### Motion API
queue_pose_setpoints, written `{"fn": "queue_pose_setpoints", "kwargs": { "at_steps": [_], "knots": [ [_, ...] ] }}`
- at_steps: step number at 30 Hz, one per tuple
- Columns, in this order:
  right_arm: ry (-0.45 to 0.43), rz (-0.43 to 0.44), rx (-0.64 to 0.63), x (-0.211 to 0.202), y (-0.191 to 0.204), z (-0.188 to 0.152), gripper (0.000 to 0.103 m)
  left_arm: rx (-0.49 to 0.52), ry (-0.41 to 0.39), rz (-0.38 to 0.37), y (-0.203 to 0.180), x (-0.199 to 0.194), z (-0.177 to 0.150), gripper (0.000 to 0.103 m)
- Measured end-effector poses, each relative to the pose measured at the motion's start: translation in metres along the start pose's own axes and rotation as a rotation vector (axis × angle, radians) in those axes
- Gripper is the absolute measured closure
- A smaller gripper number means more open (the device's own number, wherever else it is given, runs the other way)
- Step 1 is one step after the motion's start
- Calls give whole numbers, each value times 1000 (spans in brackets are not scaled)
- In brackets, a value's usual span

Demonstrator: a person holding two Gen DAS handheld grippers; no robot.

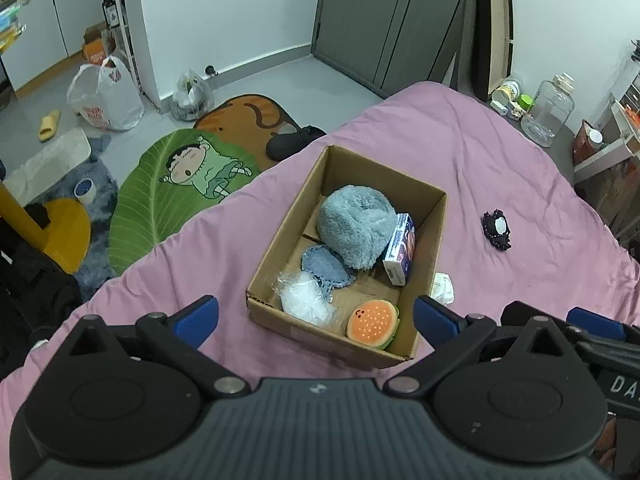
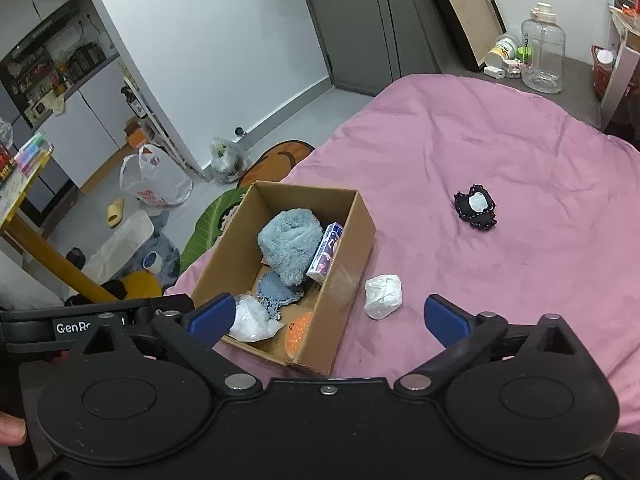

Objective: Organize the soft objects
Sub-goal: 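Withdraw both grippers and reach toward the white tissue and black plush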

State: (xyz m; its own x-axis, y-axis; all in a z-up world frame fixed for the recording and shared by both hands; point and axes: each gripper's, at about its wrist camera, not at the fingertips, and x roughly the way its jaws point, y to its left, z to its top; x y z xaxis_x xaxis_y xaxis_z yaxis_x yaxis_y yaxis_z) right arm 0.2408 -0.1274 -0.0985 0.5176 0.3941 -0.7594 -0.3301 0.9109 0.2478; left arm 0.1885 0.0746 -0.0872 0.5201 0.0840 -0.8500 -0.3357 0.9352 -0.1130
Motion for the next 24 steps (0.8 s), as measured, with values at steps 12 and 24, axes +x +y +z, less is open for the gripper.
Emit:
{"fn": "queue_pose_setpoints", "kwargs": {
  "at_steps": [12,24],
  "knots": [
    [-33,-2,22,-19,-27,-8,0,22,-42,-23,-26,-19,-15,0],
    [-51,14,32,-35,-61,-14,0,15,-44,13,-52,-27,-28,0]
  ]
}}
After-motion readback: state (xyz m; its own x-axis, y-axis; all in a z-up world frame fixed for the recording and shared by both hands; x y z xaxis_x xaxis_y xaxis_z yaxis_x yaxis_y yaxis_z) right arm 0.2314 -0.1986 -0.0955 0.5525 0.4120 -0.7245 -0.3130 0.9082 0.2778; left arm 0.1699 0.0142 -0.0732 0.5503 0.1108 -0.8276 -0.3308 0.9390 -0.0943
